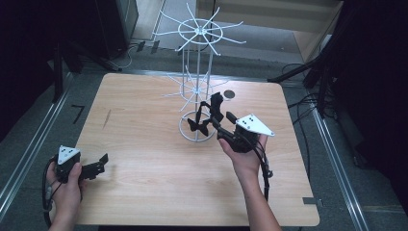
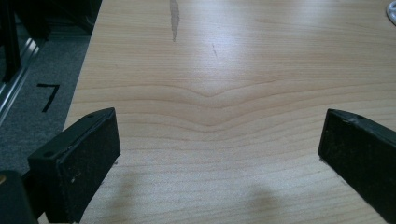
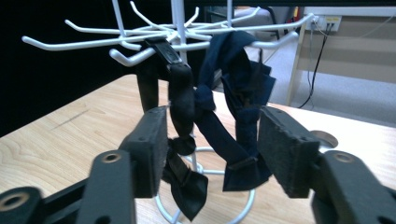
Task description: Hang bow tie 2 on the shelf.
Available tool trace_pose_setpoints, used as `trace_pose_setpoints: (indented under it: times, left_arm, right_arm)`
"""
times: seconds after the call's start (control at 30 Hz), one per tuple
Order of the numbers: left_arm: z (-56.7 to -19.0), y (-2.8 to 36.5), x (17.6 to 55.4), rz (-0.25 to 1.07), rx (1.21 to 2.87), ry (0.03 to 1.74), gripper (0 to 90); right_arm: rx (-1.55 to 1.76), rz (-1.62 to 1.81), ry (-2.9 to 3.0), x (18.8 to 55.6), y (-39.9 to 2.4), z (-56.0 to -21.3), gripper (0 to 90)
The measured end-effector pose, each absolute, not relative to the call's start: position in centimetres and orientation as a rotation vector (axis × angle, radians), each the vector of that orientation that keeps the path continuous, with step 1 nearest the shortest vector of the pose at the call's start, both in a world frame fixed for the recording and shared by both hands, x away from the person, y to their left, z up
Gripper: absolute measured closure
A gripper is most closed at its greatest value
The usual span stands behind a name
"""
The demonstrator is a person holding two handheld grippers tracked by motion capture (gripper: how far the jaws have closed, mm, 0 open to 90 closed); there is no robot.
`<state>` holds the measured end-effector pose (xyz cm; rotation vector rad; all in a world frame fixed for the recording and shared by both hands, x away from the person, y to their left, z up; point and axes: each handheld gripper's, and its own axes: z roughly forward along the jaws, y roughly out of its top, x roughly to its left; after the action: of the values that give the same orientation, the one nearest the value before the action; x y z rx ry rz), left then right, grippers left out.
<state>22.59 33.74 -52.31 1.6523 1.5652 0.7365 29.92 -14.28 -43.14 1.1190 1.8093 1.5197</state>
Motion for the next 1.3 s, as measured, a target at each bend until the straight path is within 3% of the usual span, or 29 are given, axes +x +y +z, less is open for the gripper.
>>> trace_pose_setpoints:
  times: [0.77,1.3]
  left_arm:
    - [-52.3,33.7,22.6,0.736,1.652,1.566,0.0]
    - [-52.3,33.7,22.6,0.737,1.647,1.565,0.0]
  right_arm:
    - [1.192,1.482,1.824,28.3,-17.3,-45.3,21.9]
    - [1.252,1.428,1.844,27.1,-19.1,-47.5,16.9]
